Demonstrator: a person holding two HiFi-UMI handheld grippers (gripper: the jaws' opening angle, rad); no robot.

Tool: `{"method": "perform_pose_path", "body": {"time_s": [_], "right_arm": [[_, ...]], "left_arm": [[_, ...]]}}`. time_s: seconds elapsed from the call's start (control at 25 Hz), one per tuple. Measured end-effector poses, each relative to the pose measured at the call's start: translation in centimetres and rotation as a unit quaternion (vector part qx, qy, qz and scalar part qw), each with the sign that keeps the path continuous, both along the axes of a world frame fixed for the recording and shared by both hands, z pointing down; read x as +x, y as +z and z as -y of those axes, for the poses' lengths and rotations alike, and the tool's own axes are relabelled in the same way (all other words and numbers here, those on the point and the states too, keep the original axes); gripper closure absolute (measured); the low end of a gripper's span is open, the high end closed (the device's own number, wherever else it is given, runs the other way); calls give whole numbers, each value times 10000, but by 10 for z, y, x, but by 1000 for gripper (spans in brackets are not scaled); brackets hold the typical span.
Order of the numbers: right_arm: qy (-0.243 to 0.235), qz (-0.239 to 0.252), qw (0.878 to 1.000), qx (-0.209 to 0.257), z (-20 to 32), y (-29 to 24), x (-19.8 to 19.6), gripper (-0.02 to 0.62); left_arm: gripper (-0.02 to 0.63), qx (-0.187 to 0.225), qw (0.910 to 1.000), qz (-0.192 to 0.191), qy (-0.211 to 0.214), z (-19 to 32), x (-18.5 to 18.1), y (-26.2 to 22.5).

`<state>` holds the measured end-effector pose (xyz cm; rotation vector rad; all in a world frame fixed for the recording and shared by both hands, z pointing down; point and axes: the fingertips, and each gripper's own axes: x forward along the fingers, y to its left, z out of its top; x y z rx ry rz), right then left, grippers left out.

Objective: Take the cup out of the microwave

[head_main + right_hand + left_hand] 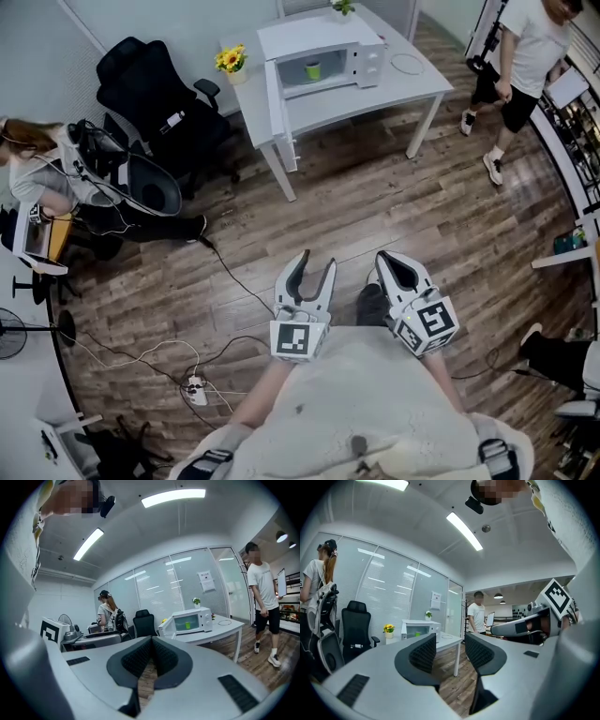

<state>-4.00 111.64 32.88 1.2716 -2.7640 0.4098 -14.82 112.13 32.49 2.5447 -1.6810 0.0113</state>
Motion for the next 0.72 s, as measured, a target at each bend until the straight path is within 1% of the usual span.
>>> {"method": "perform_pose_path", "body": {"time_s": [0.16,0.36,0.52,0.64,0.72], "right_arm": [[-52,2,10000,29,39,-2,52,588],[-195,11,9998,96,94,7,81,588],[-301,1,9995,121,147,-13,116,588],[-340,14,9993,125,191,-29,149,588],[-376,23,9992,140,223,-32,174,588]], "left_arm": [[399,-15,10000,45,-59,35,54,4],[399,-20,9999,29,-166,87,86,12],[399,-44,9995,24,-316,138,119,-6],[399,25,9993,-25,-376,180,151,-23],[399,57,9990,-65,-432,211,175,-26]]}}
